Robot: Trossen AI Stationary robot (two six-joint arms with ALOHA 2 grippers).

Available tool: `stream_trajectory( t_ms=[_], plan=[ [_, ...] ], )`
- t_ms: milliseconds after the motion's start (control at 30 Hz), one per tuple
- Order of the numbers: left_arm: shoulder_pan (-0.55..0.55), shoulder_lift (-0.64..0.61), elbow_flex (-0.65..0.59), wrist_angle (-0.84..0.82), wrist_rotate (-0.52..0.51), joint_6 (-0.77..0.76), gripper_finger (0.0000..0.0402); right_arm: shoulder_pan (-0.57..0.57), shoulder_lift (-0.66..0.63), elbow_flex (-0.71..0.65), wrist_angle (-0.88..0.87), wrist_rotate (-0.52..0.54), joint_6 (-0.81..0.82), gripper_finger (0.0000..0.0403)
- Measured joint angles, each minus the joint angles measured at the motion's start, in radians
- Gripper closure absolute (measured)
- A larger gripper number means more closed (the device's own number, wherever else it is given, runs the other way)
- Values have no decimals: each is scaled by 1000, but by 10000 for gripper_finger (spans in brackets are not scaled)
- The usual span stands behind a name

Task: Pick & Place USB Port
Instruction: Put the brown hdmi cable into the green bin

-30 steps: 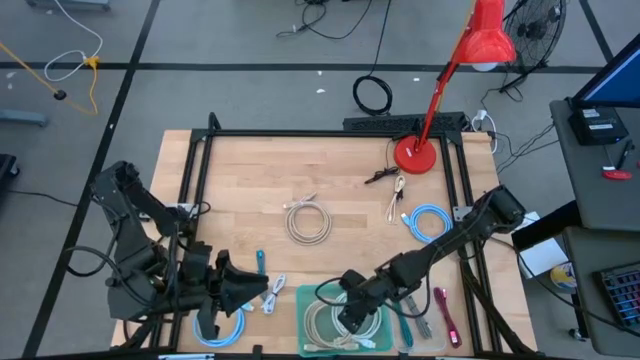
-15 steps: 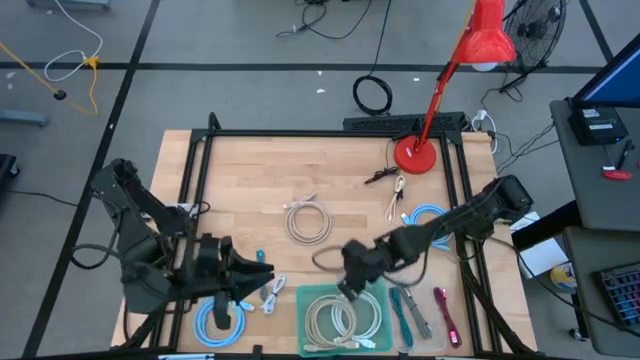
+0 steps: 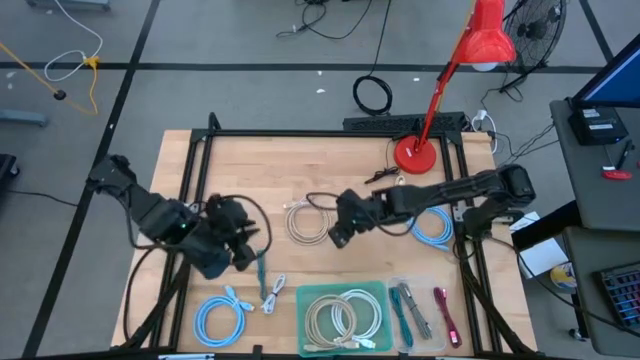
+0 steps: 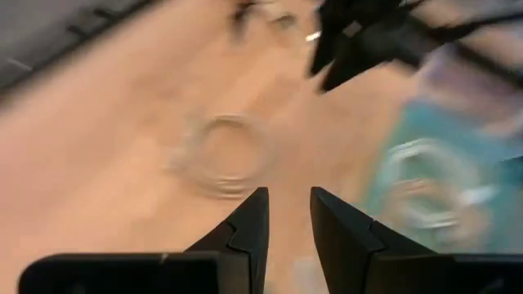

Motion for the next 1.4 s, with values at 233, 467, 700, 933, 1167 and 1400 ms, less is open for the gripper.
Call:
stream_trajectory(
  t_ms=[233, 467, 700, 933, 1167, 1400],
  plan=[
    [156, 1, 0, -117, 63, 145, 309, -72, 1, -60, 96, -5, -38, 238],
    [288, 1, 0, -131, 94, 136, 309, -122, 1, -207, 315, -172, 13, 243],
    [487, 2, -64, -79, 194, 308, 309, -117, 1, -318, 481, -225, 66, 243],
    [552, 3, -224, 122, 399, 391, 309, -36, 1, -322, 581, -188, 97, 249],
    [499, 2, -337, 314, 509, 435, 309, 34, 1, -322, 761, -110, -82, 276],
    [436, 0, -344, 354, 532, 352, 309, 15, 20, -322, 694, 7, -133, 319]
  ],
)
